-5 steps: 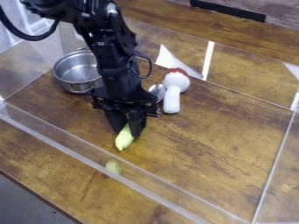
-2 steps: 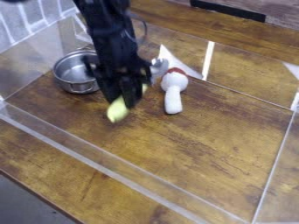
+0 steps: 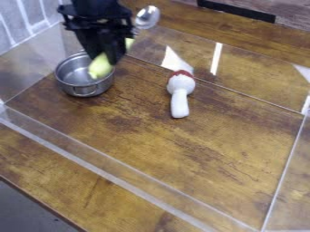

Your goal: Move the green spoon to the left

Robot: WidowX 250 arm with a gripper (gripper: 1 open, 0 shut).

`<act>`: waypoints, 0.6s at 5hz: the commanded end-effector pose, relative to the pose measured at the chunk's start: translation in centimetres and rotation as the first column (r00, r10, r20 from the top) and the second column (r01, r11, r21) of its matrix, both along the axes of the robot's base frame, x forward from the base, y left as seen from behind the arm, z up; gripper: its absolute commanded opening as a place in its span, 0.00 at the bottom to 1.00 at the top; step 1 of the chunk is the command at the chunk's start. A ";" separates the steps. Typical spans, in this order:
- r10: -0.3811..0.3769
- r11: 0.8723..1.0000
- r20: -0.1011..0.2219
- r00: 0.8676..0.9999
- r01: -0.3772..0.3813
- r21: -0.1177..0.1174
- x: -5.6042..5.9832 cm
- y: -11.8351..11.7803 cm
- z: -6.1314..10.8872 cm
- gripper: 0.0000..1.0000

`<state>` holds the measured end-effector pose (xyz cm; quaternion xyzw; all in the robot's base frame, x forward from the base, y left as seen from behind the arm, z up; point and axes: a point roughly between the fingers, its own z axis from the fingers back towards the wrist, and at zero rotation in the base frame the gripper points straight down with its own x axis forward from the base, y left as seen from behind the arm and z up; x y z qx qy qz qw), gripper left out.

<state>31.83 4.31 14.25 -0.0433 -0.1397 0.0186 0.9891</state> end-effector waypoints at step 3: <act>0.037 0.993 0.106 0.994 -0.049 0.107 -1.9 8.3 1.9 0.00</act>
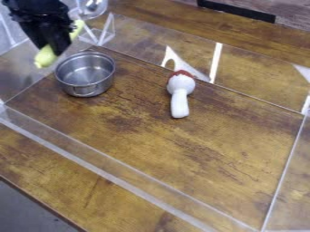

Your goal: Move the green spoon to the left

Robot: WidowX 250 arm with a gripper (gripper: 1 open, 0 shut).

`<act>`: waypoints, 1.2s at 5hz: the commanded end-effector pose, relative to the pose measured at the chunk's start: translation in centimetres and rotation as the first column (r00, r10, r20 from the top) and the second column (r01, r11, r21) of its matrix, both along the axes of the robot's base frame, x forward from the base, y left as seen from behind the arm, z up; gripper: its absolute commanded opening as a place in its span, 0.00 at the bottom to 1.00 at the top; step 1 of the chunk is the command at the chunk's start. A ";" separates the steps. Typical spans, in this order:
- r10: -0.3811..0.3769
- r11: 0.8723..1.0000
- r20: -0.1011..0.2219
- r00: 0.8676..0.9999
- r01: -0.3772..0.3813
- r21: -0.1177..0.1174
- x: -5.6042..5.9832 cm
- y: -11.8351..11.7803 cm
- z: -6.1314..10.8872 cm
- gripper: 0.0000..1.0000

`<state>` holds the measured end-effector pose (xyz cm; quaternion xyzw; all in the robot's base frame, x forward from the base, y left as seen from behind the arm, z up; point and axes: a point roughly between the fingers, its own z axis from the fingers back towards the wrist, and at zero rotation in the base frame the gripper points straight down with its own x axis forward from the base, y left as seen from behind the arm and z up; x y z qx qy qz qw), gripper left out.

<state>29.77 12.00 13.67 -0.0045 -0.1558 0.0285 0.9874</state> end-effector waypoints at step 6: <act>-0.065 0.998 -0.024 0.998 0.066 0.006 -1.5 4.6 -1.9 0.00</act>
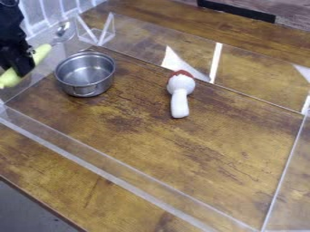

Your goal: Move the green spoon to the left

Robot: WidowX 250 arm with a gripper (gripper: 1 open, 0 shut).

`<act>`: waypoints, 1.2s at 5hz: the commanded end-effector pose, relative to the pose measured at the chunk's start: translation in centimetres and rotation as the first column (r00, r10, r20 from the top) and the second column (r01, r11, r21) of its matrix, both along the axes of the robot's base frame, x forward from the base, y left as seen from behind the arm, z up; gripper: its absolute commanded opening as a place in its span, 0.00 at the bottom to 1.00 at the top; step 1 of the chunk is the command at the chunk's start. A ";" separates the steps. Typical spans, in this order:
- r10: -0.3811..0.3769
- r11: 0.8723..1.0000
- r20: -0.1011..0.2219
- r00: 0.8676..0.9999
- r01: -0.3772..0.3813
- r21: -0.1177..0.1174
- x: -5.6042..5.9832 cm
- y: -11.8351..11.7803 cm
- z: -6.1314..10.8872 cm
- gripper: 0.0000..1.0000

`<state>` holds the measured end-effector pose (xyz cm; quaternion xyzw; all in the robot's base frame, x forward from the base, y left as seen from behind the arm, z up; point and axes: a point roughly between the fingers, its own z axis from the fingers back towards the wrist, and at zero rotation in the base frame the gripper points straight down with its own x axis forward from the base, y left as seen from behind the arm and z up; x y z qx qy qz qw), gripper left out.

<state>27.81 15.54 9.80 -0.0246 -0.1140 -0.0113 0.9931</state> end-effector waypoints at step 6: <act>-0.053 0.999 0.046 0.998 0.053 -0.002 3.1 2.6 0.0 0.00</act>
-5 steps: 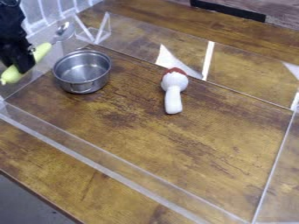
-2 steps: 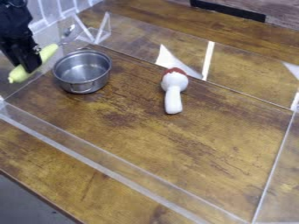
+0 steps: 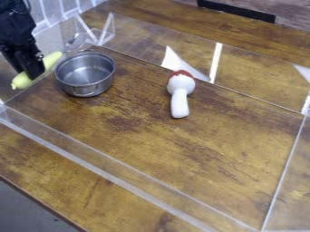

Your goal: Move the green spoon to the left

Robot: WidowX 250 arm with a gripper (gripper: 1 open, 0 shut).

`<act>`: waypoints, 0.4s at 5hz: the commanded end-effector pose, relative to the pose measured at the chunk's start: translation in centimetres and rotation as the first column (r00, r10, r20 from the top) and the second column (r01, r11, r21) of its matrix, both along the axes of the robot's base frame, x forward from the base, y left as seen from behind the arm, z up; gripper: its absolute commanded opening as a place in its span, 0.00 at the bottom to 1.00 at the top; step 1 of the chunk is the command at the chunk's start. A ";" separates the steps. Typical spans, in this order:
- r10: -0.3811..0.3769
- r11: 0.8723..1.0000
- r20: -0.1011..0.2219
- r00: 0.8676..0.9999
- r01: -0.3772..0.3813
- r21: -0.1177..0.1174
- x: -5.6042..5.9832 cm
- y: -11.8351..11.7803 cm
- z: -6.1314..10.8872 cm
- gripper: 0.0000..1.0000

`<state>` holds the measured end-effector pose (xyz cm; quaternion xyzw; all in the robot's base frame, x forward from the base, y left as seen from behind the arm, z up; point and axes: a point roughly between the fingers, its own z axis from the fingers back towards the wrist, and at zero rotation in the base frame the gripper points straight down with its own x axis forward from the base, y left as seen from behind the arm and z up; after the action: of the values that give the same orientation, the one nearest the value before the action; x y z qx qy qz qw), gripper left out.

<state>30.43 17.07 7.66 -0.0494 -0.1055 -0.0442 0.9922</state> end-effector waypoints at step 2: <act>0.000 1.000 0.050 0.999 -0.001 0.024 1.4 -0.2 2.7 1.00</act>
<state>30.81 17.11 8.42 -0.0521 -0.1048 -0.0317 0.9926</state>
